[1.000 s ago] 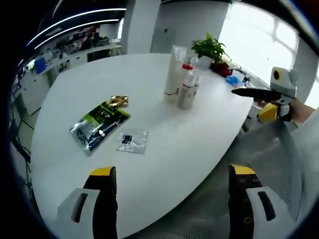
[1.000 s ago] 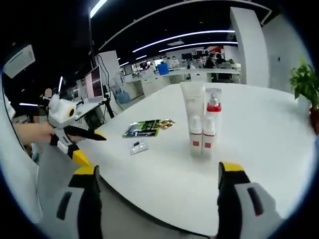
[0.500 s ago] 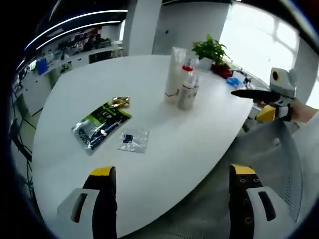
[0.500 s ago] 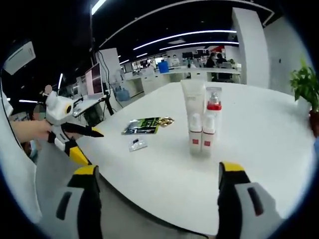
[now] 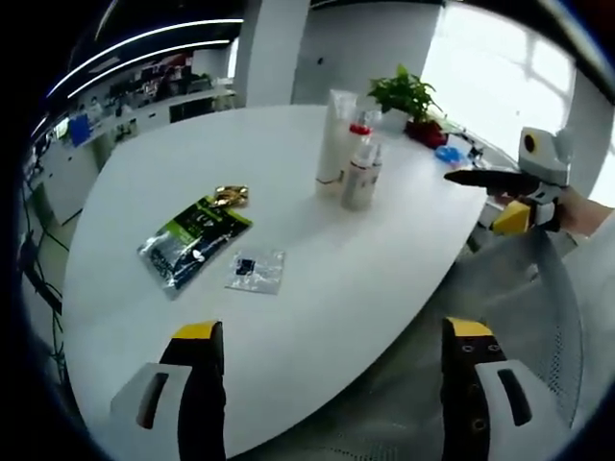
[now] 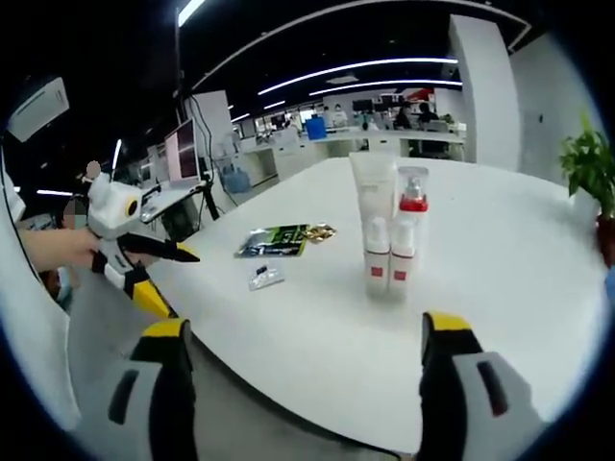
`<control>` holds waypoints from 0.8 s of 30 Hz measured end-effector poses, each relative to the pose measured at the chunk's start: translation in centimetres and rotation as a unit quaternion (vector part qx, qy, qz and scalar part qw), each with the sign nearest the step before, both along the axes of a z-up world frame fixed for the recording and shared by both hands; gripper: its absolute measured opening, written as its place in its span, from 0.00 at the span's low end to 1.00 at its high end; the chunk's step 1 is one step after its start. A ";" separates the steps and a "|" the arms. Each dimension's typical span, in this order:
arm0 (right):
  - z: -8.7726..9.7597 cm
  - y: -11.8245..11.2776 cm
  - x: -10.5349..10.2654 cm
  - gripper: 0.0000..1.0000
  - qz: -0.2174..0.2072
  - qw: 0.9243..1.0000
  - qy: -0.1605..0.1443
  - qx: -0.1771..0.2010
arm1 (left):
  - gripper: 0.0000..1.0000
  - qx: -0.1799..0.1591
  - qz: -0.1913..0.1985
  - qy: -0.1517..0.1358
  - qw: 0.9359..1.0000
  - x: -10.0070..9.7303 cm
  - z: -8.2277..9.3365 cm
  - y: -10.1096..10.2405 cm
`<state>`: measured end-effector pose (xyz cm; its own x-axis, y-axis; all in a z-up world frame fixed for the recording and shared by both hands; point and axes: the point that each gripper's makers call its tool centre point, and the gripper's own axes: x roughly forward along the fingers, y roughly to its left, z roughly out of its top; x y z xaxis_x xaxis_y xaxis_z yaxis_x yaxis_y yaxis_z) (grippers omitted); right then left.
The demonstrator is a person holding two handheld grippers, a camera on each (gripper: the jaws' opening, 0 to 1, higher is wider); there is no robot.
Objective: Arrange the skincare products in the storage area until every visible bottle or jar stands upright without overlapping.
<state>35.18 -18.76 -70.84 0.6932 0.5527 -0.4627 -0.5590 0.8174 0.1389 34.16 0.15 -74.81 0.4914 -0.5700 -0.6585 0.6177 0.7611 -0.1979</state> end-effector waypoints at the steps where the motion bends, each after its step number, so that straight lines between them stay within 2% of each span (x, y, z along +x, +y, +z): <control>1: 0.0 0.0 0.0 1.00 0.000 1.000 0.000 0.000 | 0.92 0.000 0.000 0.000 1.000 0.0 0.0 0.0; 13: -0.2 0.0 0.0 1.00 0.003 1.000 0.005 -0.003 | 0.92 0.008 0.003 0.002 1.000 0.6 -0.3 0.6; 24: -0.5 0.0 0.1 1.00 0.002 1.000 0.011 -0.005 | 0.91 0.023 0.000 0.000 1.000 2.5 -0.5 1.4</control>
